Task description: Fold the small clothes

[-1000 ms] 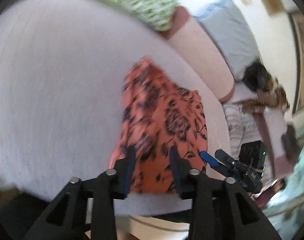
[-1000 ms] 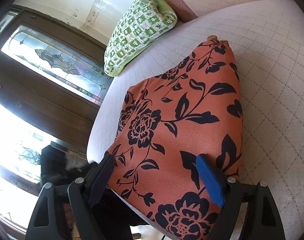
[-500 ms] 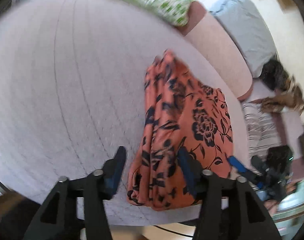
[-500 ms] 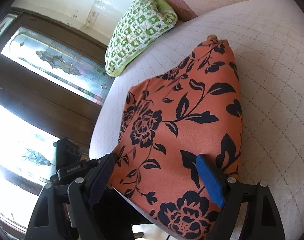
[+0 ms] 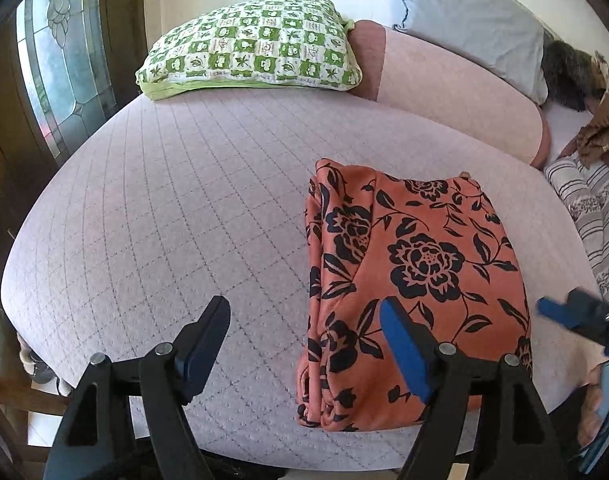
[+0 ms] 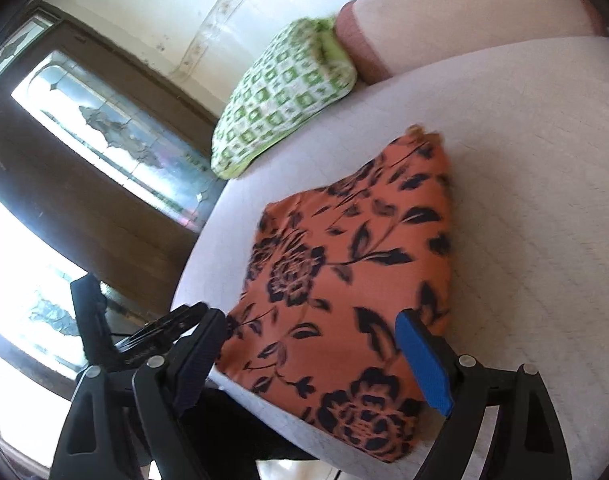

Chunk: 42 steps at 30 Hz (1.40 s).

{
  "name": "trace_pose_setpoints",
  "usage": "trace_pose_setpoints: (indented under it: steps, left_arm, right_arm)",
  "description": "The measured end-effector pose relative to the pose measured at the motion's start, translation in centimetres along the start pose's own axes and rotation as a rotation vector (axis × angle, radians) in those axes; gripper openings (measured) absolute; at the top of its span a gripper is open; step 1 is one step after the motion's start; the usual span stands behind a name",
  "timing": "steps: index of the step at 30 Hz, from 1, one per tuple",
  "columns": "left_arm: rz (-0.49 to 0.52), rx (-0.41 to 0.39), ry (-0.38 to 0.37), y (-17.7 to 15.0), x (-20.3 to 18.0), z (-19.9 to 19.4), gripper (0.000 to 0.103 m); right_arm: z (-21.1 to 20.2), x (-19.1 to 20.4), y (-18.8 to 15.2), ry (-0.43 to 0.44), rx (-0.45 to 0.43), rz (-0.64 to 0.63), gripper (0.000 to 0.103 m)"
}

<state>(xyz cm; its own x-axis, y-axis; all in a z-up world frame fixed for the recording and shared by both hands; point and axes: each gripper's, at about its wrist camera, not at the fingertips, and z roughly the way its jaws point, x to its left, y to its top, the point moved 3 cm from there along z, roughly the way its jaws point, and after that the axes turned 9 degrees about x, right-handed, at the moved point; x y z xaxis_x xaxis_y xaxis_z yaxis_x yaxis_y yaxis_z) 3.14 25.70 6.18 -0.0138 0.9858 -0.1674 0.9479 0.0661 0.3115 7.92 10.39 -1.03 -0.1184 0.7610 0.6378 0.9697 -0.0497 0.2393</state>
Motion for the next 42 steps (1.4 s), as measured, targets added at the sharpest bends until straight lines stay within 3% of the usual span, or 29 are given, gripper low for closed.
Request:
trace_pose_setpoints:
  steps: [2,4,7,11,13,14,16,18,20,21,22,23,24,25,28,36,42]
  left_arm:
    - [0.01,0.021,0.017,0.0,-0.2,0.5,0.078]
    - [0.019,0.04,0.018,-0.2,0.0,0.5,0.078]
    - [0.02,-0.018,-0.015,0.1,0.6,-0.8,0.078]
    - [-0.028,-0.01,-0.143,1.4,3.2,-0.5,0.087]
    - [-0.074,0.038,-0.273,2.1,5.0,1.2,0.088]
    - [-0.096,0.077,-0.301,2.5,5.6,2.5,0.088]
    - [-0.09,0.151,-0.338,3.0,5.8,5.2,0.088]
    - [-0.095,0.192,-0.328,3.0,5.6,6.9,0.088]
    - [-0.097,0.219,-0.367,2.8,5.2,7.6,0.086]
    - [-0.099,0.227,-0.377,2.6,4.8,7.9,0.073]
    - [-0.093,0.236,-0.385,2.4,4.5,8.1,0.054]
    - [-0.086,0.26,-0.402,2.0,3.9,8.5,0.046]
    - [-0.086,0.255,-0.386,1.8,3.7,8.5,0.04]
    - [-0.074,0.248,-0.379,1.8,3.4,8.2,0.031]
    - [-0.054,0.207,-0.367,2.1,2.6,6.3,0.024]
    - [0.07,0.004,-0.442,7.1,-2.7,-1.7,0.024]
    - [0.122,-0.005,-0.47,10.2,-6.8,1.1,0.025]
  right_arm:
    - [2.4,-1.2,-0.1,-0.042,0.076,0.029,0.092]
    - [2.0,-0.9,0.0,-0.044,0.053,0.029,0.092]
    - [-1.0,0.4,0.7,-0.027,-0.04,0.0,0.092]
    - [-3.5,-2.5,1.7,-0.092,-0.089,0.049,0.098]
    - [-3.1,-5.4,2.2,-0.101,-0.063,0.123,0.098]
    - [-2.5,-6.4,2.5,-0.086,-0.043,0.149,0.098]
    - [-1.2,-7.5,3.2,-0.066,-0.008,0.187,0.098]
    - [0.8,-7.7,3.8,-0.025,0.037,0.191,0.098]
    - [2.6,-7.6,4.3,-0.055,0.075,0.183,0.098]
    - [3.7,-7.5,4.3,-0.061,0.114,0.17,0.095]
    - [4.5,-7.6,4.3,-0.065,0.129,0.165,0.08]
    - [5.1,-7.4,4.2,-0.064,0.14,0.161,0.07]
    - [5.5,-7.1,4.2,-0.048,0.161,0.166,0.05]
    - [5.3,-6.5,4.3,-0.066,0.158,0.149,0.046]
    - [4.2,-4.6,4.9,-0.079,0.152,0.072,0.035]
    - [-5.1,-2.0,10.0,-0.09,-0.002,-0.067,0.034]
    - [-9.6,-6.4,13.7,-0.123,-0.089,-0.041,0.034]
